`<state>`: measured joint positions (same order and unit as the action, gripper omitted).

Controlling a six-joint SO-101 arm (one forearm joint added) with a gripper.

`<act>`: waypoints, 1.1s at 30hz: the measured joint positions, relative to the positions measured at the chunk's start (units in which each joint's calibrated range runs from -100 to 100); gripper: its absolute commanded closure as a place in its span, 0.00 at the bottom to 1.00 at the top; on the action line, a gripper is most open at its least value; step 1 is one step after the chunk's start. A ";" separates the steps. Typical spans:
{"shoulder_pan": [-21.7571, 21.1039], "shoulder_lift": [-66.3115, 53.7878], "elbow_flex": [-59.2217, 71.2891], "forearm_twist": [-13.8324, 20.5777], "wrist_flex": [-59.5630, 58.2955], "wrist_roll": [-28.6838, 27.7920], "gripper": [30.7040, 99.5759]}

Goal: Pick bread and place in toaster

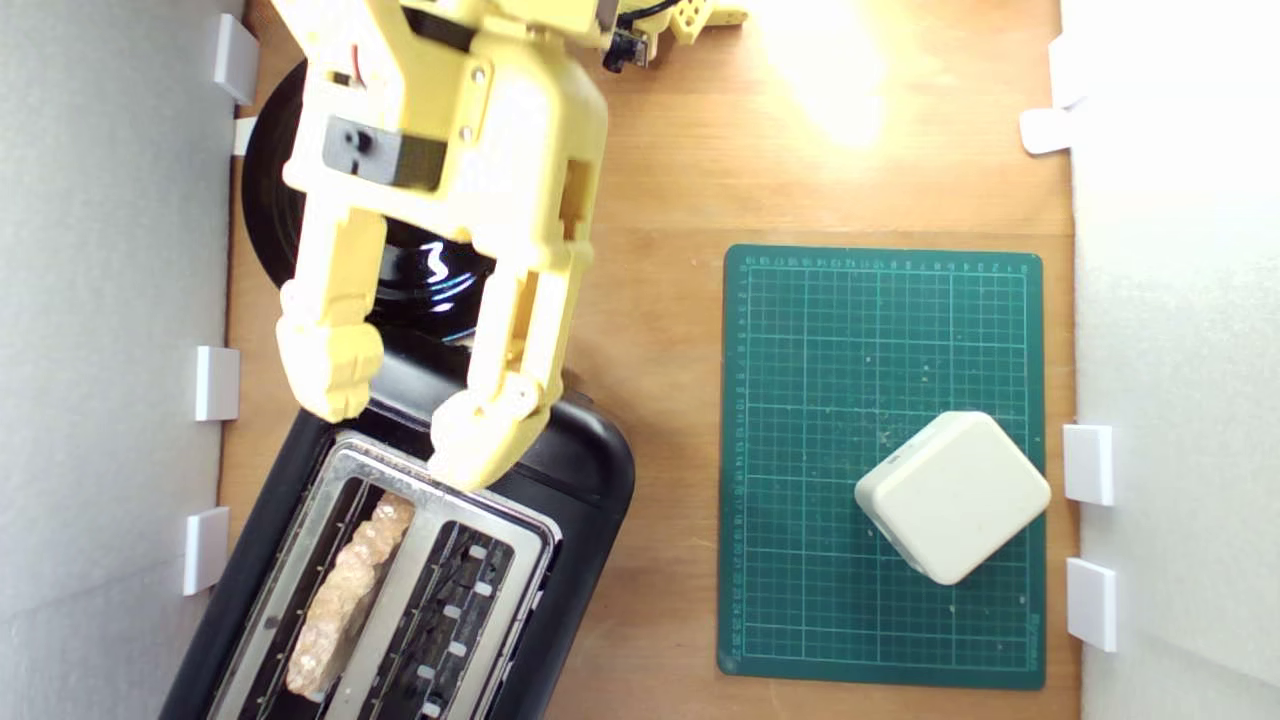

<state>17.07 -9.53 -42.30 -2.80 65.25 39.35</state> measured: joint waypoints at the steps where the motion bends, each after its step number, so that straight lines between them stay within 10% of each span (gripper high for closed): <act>1: -1.28 -1.18 0.18 0.00 0.00 -1.91 0.25; 12: -16.66 -14.78 6.75 5.51 0.08 -25.36 0.25; 33: -28.19 -59.39 77.12 5.60 0.08 -30.12 0.25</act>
<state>-11.12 -68.92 34.81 2.80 65.34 9.24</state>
